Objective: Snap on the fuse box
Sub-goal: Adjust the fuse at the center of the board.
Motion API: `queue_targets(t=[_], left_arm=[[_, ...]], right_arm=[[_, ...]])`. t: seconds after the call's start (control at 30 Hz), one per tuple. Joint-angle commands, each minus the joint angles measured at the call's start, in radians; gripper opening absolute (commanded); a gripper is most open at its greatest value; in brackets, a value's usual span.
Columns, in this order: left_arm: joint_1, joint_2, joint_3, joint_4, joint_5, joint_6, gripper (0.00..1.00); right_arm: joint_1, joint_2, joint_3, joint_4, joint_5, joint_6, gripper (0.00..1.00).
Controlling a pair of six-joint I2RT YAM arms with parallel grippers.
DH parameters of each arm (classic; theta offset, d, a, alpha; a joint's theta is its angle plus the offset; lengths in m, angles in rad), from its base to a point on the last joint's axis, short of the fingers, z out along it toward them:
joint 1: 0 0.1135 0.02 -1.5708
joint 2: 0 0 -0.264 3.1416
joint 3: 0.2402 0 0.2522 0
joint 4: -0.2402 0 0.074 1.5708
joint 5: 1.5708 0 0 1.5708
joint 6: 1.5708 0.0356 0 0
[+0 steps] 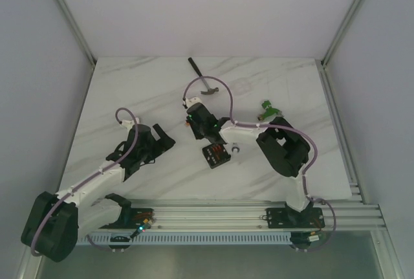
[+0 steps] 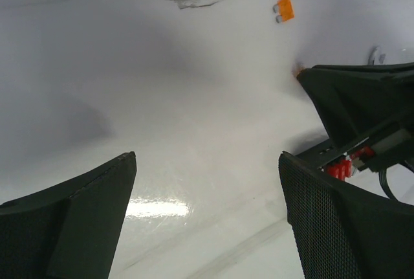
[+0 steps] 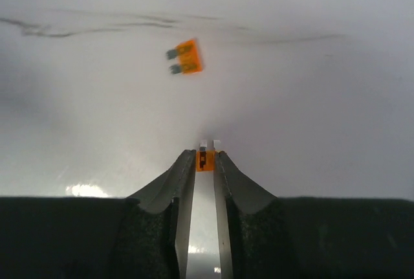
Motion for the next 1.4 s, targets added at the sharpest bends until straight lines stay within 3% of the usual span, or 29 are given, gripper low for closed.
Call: queue_targets(t=[0.0,0.17,0.3,0.43,0.57,0.67,0.77,1.37], left_arm=[[0.007,-0.034,-0.008,0.013,0.017,0.01,1.0],[0.009,-0.062,-0.023,0.0,-0.006,0.007,1.0],[0.01,-0.083,-0.026,-0.029,-0.036,0.006,1.0],[0.011,-0.106,-0.027,-0.05,-0.059,0.005,1.0],[0.01,-0.119,-0.027,-0.057,-0.069,0.004,1.0],[0.012,-0.119,-0.028,-0.062,-0.072,0.005,1.0],[0.012,-0.116,-0.027,-0.063,-0.072,0.006,1.0],[0.011,-0.099,-0.02,-0.06,-0.064,0.003,1.0]], right_arm=[[0.027,-0.049,-0.032,-0.042,-0.13,-0.082,0.14],[0.081,-0.024,-0.025,-0.085,-0.179,-0.131,0.14],[0.105,-0.024,-0.042,-0.088,-0.129,-0.117,0.15],[0.117,-0.079,-0.066,-0.06,-0.078,-0.101,0.22],[0.107,-0.094,-0.047,-0.068,0.105,-0.035,0.34],[0.079,-0.077,-0.027,-0.084,0.141,0.006,0.37],[0.062,-0.051,-0.009,-0.085,0.149,0.028,0.42],[0.045,0.037,0.054,-0.071,0.071,0.036,0.44]])
